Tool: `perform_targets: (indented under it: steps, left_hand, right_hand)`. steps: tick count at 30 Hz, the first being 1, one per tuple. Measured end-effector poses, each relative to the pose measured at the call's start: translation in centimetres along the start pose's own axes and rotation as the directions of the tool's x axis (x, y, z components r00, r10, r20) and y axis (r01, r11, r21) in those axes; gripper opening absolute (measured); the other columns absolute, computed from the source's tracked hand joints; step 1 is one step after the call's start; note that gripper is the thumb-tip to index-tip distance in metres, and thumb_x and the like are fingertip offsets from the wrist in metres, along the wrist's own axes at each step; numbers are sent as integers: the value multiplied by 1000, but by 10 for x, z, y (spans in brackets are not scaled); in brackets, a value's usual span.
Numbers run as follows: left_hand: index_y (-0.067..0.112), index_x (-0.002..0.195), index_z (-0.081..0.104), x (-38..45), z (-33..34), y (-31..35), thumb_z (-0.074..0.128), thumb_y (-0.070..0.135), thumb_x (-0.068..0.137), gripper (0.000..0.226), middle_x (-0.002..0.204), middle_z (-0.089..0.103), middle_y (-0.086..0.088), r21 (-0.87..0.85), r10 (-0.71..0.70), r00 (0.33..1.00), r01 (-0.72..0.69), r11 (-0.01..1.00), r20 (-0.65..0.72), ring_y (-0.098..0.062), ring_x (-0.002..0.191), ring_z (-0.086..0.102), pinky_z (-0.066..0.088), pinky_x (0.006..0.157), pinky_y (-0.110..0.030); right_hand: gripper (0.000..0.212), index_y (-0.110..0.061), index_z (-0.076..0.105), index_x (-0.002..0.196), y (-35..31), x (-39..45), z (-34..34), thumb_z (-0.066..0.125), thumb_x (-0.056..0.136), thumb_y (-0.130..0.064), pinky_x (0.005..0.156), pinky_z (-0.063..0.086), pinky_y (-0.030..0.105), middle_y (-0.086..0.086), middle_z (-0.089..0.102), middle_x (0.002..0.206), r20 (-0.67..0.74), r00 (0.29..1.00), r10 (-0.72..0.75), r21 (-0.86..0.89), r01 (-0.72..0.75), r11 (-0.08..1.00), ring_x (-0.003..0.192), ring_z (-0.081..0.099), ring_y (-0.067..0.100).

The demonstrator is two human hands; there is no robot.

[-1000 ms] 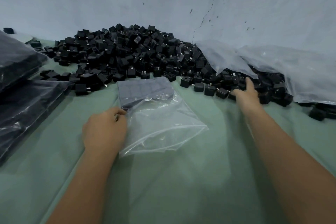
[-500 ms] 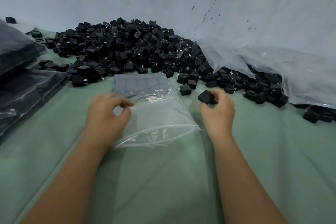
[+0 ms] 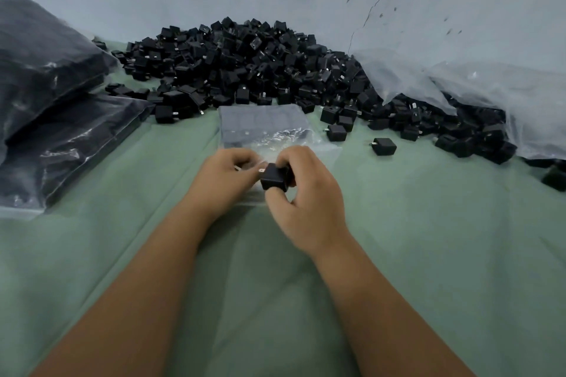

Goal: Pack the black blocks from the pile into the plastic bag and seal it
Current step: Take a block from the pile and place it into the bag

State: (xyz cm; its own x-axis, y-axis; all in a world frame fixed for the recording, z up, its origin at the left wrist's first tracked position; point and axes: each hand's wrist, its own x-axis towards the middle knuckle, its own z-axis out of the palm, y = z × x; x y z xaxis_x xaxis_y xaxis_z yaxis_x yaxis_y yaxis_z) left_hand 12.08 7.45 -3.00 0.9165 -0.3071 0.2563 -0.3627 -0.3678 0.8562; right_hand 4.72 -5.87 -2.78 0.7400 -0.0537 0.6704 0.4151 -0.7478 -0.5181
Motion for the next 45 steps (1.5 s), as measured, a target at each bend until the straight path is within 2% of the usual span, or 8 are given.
perform_targets:
  steps: [4, 9, 15, 20, 27, 34, 42, 45]
  left_hand:
    - [17, 71, 71, -1, 0, 7, 74, 18, 85, 15, 64, 61, 9, -113, 34, 989, -51, 992, -142, -2, 60, 50, 39, 58, -11]
    - [23, 77, 79, -6, -9, 16, 74, 42, 74, 19, 86, 74, 3, -371, 156, 986, -123, 921, 61, -7, 84, 67, 48, 75, -16]
    - [30, 72, 76, 8, -17, 2, 37, 54, 93, 50, 86, 73, 8, -437, -228, 911, 59, 898, -345, -7, 91, 59, 38, 84, -33]
    - [26, 88, 72, 14, -12, -4, 33, 39, 102, 43, 99, 69, 12, -414, -347, 814, 147, 899, -466, 15, 79, 53, 33, 74, -19]
    - [30, 111, 58, 19, -8, -7, 34, 45, 99, 31, 130, 54, -2, -289, -392, 820, 289, 913, -417, -24, 126, 44, 33, 109, -46]
    - [26, 133, 52, 23, -5, -11, 25, 48, 100, 48, 142, 49, -3, -122, -349, 861, 327, 937, -370, -27, 136, 37, 29, 112, -53]
    - [35, 136, 49, 23, -4, -12, 24, 45, 101, 44, 143, 49, 0, -34, -339, 872, 350, 936, -353, -28, 136, 37, 28, 113, -51]
    - [48, 133, 48, 20, -4, -11, 27, 44, 100, 40, 145, 47, 4, 5, -297, 894, 317, 949, -336, -23, 139, 33, 26, 115, -50]
  right_hand:
    - [29, -14, 50, 104, 13, 3, 3, 64, 83, -27, 64, 39, 31, 1, 59, 99, 102, 993, 61, -334, -23, 942, 90, 53, 23]
    - [16, -25, 57, 84, 16, 3, 4, 61, 82, -41, 63, 39, 29, -7, 62, 81, 142, 976, 164, -399, -95, 912, 81, 59, 19]
    - [12, -23, 66, 88, 22, 6, 4, 60, 89, -34, 65, 32, 25, -3, 67, 89, 122, 972, 199, -349, -146, 926, 84, 59, 21]
    - [14, -27, 59, 71, 20, 2, 1, 57, 85, -23, 59, 26, 19, -17, 45, 62, 116, 970, 213, -262, -177, 949, 70, 47, 15]
    - [29, -28, 62, 113, 17, 12, 5, 49, 87, -25, 86, 44, 32, -2, 62, 100, 348, 897, 273, -313, -163, 936, 99, 53, 20]
    - [19, -25, 45, 77, 17, 36, 24, 38, 92, -16, 72, 35, 28, -6, 45, 75, 500, 795, 343, -421, -123, 899, 81, 47, 22]
    - [6, -23, 52, 95, 28, 63, 61, 46, 95, -23, 62, 38, 26, -7, 49, 77, 374, 862, 342, -404, -181, 897, 68, 47, 13]
    - [24, -27, 57, 111, 33, 66, 64, 49, 92, -16, 69, 50, 33, -6, 55, 82, 375, 879, 296, -368, -152, 917, 73, 54, 16]
